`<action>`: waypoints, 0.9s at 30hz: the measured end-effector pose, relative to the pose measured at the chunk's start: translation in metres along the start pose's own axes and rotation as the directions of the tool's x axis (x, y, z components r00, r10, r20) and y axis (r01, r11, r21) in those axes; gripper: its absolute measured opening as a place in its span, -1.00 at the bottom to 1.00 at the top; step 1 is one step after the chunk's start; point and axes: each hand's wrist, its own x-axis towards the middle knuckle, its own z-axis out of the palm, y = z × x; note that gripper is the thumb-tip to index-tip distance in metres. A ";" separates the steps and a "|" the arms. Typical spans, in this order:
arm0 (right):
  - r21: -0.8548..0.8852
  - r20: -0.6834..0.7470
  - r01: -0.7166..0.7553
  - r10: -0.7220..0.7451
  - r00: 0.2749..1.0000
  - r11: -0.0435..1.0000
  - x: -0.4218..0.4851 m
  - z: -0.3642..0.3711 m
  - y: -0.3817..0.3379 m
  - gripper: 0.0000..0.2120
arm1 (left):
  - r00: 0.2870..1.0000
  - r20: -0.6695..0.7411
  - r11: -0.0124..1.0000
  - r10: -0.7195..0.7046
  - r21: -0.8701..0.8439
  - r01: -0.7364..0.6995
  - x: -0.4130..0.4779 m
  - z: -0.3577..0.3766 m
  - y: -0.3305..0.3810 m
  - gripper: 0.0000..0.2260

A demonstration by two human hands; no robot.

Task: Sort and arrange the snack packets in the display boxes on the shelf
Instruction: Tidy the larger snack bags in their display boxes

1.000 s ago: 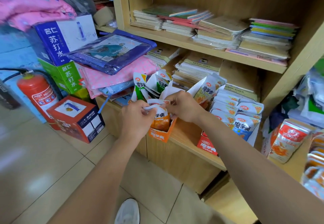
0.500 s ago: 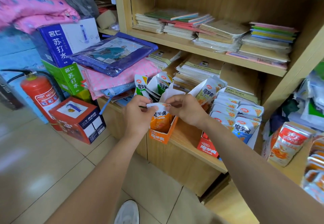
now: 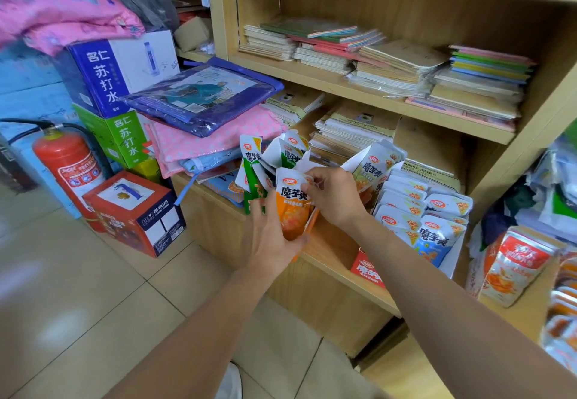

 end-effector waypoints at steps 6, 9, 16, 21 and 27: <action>0.040 -0.049 -0.117 0.119 0.992 0.992 0.018 -0.009 0.004 -0.88 | 0.985 -0.025 0.906 0.169 0.396 -0.146 -0.010 0.016 0.016 -0.22; 0.048 0.009 -0.203 0.203 0.979 0.978 0.035 -0.014 0.004 -0.89 | 0.983 -0.004 0.883 0.183 0.439 -0.163 -0.010 0.021 0.013 -0.31; -0.139 0.160 -0.187 0.208 0.965 0.973 0.058 -0.044 -0.001 -0.87 | 0.969 0.039 0.862 0.244 0.449 -0.235 0.002 0.013 0.008 -0.35; 0.098 0.071 -0.330 0.324 0.944 0.939 0.061 -0.054 0.006 -0.87 | 0.967 0.056 0.882 0.250 0.399 -0.251 0.008 0.006 0.008 -0.29; -0.112 0.098 -0.236 0.247 0.964 0.965 0.066 -0.050 0.017 -0.67 | 0.955 0.031 0.828 0.293 0.492 -0.270 0.007 0.011 0.012 -0.34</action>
